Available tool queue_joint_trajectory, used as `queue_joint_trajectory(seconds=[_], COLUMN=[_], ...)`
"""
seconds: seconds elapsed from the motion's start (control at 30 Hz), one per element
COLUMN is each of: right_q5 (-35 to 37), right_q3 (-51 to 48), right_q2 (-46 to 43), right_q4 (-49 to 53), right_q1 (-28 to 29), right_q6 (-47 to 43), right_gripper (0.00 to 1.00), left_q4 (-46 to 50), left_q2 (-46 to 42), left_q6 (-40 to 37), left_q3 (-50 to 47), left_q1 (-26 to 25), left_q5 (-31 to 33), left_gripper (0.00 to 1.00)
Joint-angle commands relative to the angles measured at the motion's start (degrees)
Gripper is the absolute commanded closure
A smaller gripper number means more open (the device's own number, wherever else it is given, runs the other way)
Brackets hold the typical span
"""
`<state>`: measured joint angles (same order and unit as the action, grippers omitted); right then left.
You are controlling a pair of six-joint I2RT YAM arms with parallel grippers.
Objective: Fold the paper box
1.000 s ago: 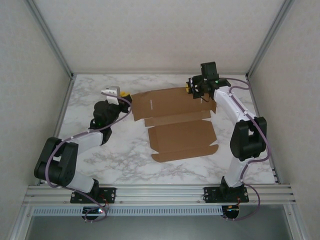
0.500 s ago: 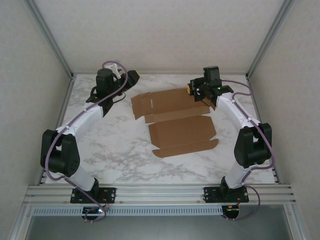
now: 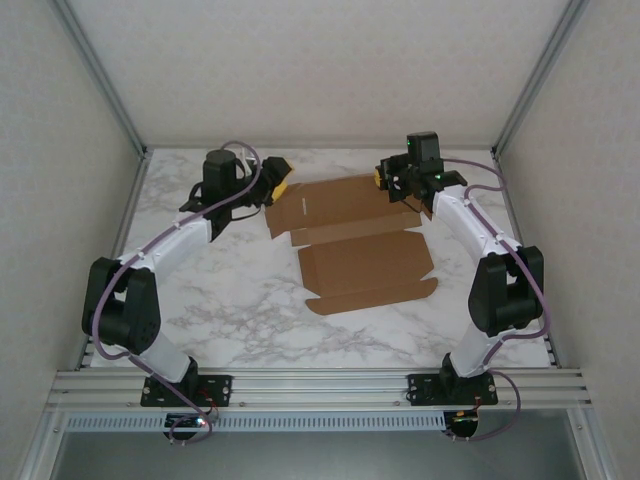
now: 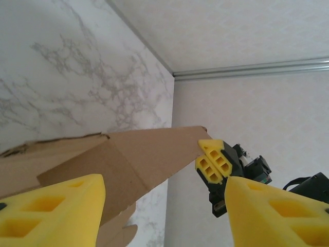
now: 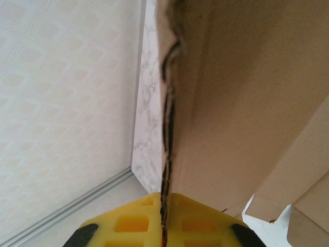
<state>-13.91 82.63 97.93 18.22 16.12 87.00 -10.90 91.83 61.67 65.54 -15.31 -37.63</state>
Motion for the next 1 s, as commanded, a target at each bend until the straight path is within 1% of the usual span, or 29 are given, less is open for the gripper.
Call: queue_joint_trajectory(seconds=[0.0, 0.13, 0.33, 0.57, 0.77, 0.9, 0.97], right_q5=[1.23, 1.5, 1.69, 1.74, 1.88, 2.36, 2.47], right_q3=[-0.95, -1.03, -0.98, -0.72, -1.52, -2.21, -2.29], right_q2=[-2.04, -2.04, -1.78, -1.74, -2.5, -3.36, -3.71], right_q4=[-2.26, -2.57, -2.41, -2.81, -2.68, -2.32, -1.82], right_q1=[0.2, 0.48, 0.82, 1.89, 2.27, 2.28, 2.25], right_q6=[-1.12, -1.13, -1.13, -0.87, -0.96, -1.04, -1.2], right_gripper=[0.93, 0.93, 0.93, 0.93, 0.94, 0.94, 0.94], left_q4=[-2.47, -6.52, -11.0, -13.36, -11.81, -11.26, -10.72], left_q2=[-1.2, 0.88, 2.79, 5.73, 7.47, 7.83, 8.0], left_q6=[3.11, 5.3, 7.12, 8.26, 6.48, 5.59, 4.86], left_q3=[-1.65, -3.02, -2.2, -0.57, 2.33, 2.75, 2.91], left_q1=[-0.95, -1.95, -4.7, -5.17, -4.66, -3.5, -2.83], left_q5=[-1.26, -1.85, -2.16, -1.57, -1.4, -1.82, -2.23], left_gripper=[0.36, 0.36, 0.37, 0.39, 0.5, 0.62, 0.63])
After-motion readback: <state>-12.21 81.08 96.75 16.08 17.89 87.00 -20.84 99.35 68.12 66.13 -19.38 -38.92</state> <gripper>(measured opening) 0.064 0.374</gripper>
